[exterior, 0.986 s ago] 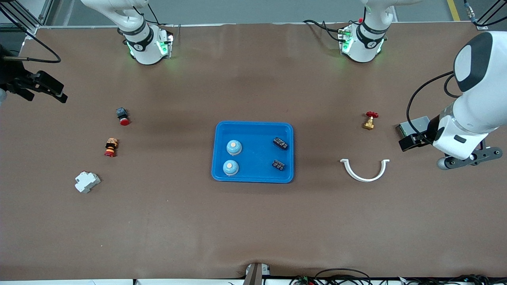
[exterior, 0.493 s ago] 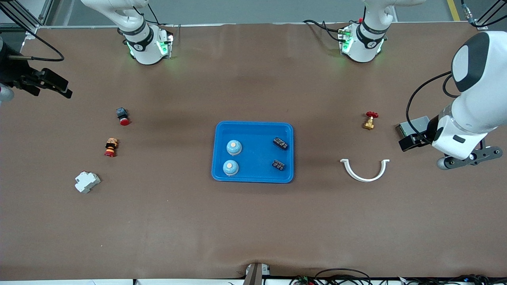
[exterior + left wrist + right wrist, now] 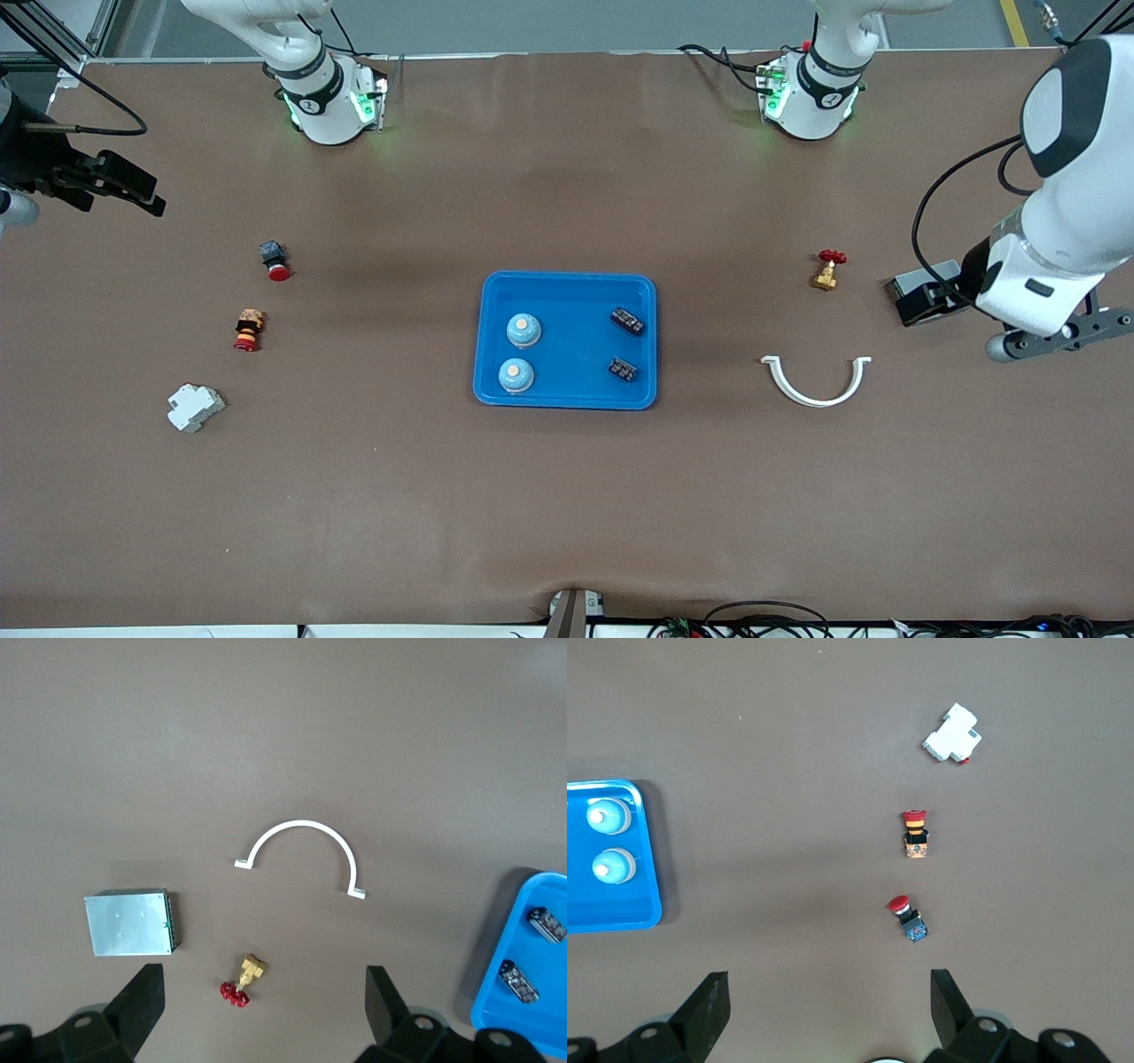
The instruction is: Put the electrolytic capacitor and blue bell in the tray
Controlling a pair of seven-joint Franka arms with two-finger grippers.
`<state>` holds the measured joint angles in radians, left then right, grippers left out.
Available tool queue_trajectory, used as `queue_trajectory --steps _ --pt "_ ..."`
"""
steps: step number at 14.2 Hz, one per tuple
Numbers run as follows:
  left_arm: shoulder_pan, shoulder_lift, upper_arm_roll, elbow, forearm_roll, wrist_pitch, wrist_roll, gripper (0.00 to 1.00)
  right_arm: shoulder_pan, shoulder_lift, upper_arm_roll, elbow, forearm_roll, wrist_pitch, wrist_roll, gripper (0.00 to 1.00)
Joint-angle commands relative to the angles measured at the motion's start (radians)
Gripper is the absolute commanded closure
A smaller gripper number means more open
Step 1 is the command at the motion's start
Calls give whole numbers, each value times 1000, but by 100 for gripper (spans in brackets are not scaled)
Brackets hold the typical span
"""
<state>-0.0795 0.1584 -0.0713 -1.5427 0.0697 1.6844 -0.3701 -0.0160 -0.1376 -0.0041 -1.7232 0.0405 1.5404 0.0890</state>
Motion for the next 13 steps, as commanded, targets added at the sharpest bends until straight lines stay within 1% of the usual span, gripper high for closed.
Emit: queue_trajectory --steps 1,3,8,13 --pt "-6 -100 16 -76 -60 0 33 0 -9 -5 6 -1 2 -13 -5 0" --pt "-2 -140 18 -83 -102 0 51 0 -10 -7 6 -1 2 -11 -5 0" --pt "20 -145 22 -48 -103 0 230 0 -9 -8 6 -1 4 -2 -5 0" --pt "9 -143 5 -22 -90 0 227 0 -7 -8 7 -1 5 0 -5 0"
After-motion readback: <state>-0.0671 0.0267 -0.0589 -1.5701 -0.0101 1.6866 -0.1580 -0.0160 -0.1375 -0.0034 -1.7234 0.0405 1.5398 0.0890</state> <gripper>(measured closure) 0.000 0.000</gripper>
